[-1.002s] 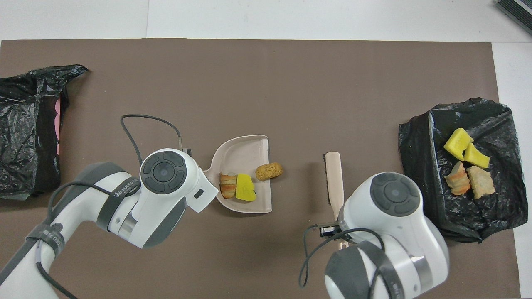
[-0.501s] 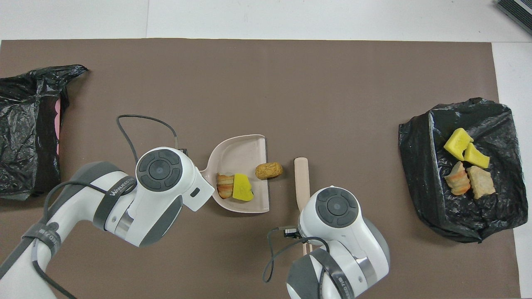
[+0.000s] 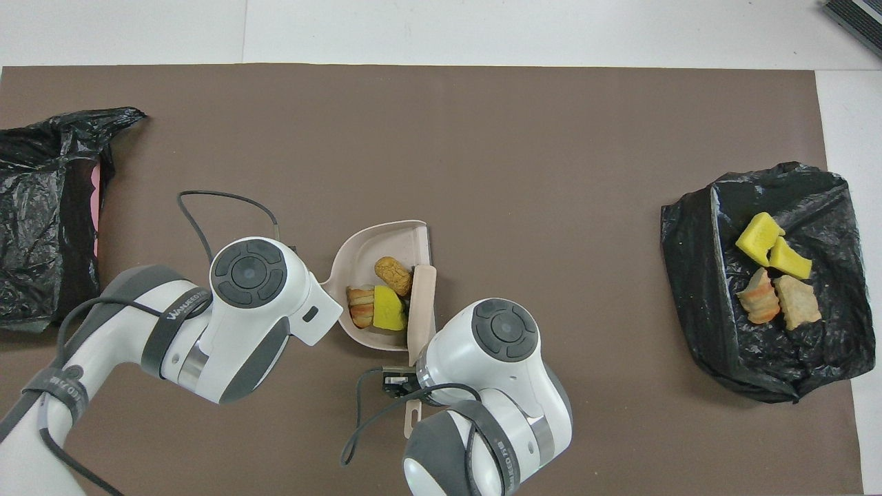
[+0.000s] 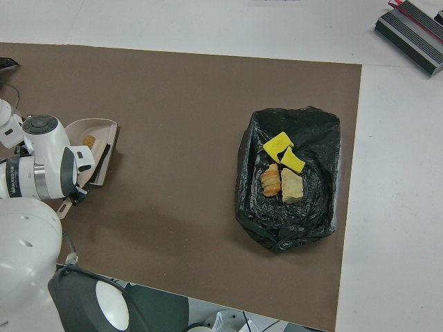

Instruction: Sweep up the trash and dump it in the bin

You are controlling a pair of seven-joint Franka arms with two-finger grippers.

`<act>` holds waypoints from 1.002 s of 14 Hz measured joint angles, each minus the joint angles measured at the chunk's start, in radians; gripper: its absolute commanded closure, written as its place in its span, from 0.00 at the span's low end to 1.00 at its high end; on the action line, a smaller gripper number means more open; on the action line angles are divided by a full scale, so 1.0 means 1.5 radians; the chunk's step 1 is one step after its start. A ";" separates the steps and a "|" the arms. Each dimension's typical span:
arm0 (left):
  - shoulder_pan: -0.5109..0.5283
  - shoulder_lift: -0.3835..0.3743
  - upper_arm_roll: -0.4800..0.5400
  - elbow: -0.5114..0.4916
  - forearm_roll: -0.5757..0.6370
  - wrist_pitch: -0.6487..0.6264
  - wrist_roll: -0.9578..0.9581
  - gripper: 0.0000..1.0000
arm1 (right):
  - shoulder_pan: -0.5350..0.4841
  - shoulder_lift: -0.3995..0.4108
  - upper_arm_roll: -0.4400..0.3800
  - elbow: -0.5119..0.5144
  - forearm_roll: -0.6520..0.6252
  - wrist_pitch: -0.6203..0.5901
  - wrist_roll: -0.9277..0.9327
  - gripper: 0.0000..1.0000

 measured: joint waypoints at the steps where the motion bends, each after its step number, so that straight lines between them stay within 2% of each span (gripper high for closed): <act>1: 0.001 0.000 0.000 0.000 0.000 -0.002 0.002 1.00 | 0.000 0.002 0.000 0.004 0.001 0.000 0.000 1.00; 3: 0.015 0.000 0.001 0.000 0.000 -0.009 0.022 1.00 | 0.000 0.006 -0.002 0.010 -0.012 -0.005 -0.002 1.00; 6: 0.052 -0.001 0.002 0.005 0.000 -0.010 0.075 1.00 | 0.001 0.006 -0.001 0.053 -0.110 -0.089 -0.004 1.00; 8: 0.085 -0.006 0.005 0.015 0.000 -0.013 0.130 1.00 | 0.002 0.006 -0.001 0.069 -0.124 -0.114 0.004 1.00; 11: 0.147 -0.016 0.008 0.057 0.000 -0.053 0.205 1.00 | 0.022 0.006 -0.001 0.064 -0.130 -0.119 0.064 1.00; 14: 0.219 -0.025 0.009 0.103 -0.001 -0.092 0.306 1.00 | 0.067 -0.017 0.000 0.012 -0.133 -0.120 0.086 1.00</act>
